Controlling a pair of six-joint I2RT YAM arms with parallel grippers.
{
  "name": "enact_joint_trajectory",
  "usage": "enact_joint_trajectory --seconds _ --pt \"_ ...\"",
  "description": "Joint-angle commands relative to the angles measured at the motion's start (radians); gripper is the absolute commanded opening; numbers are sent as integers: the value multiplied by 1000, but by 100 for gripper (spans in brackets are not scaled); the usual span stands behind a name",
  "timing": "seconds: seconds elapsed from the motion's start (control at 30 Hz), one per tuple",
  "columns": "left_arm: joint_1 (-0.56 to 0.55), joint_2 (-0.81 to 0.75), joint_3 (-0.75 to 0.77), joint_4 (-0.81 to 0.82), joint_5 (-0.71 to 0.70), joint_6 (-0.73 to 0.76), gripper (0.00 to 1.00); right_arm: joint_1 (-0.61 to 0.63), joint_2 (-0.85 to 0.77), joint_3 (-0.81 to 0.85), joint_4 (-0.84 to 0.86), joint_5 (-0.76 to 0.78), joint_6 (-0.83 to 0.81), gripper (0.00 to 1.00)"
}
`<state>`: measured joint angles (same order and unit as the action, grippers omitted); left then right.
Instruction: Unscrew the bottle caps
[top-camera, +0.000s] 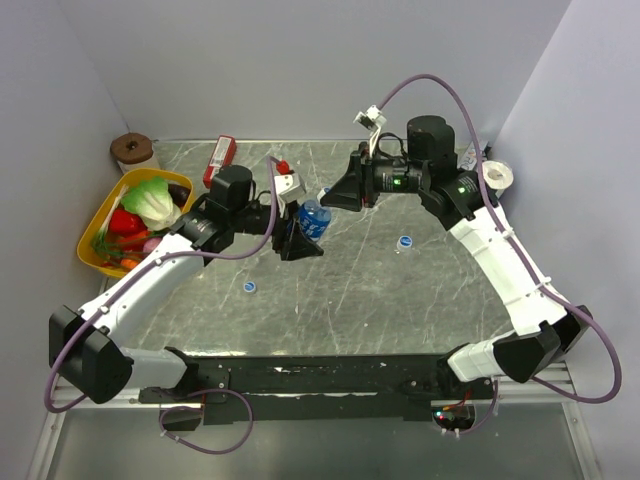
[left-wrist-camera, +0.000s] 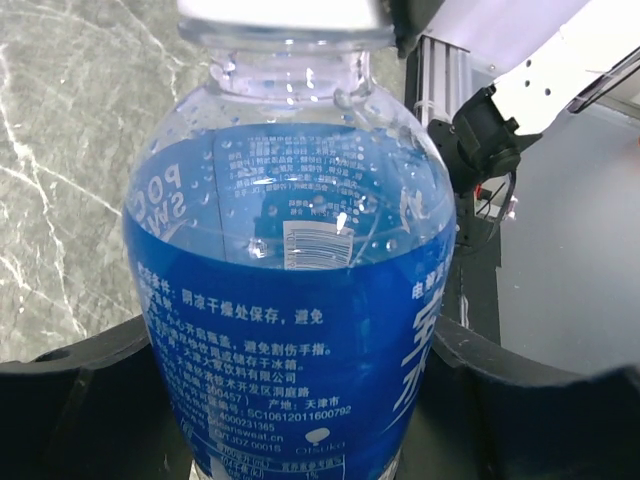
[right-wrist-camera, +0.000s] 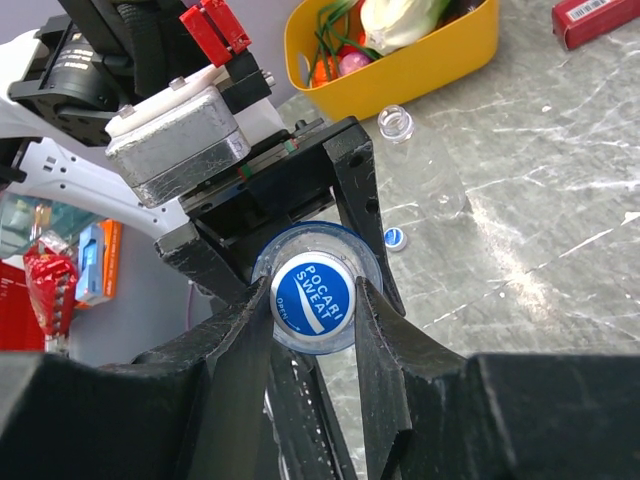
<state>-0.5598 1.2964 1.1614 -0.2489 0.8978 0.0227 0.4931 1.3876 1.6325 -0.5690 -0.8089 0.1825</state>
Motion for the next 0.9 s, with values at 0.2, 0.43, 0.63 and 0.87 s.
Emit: enact_joint_trajectory --seconds 0.2,0.43,0.63,0.87 --pt "-5 -54 18 34 -77 23 46 5 -59 -28 27 51 -22 10" --pt "-15 -55 6 13 -279 25 41 5 -84 -60 90 149 98 79" --pt "-69 -42 14 -3 -448 8 41 25 -125 -190 239 312 242 75" --pt "-121 -42 9 7 -523 -15 41 64 -170 -299 434 422 339 62"
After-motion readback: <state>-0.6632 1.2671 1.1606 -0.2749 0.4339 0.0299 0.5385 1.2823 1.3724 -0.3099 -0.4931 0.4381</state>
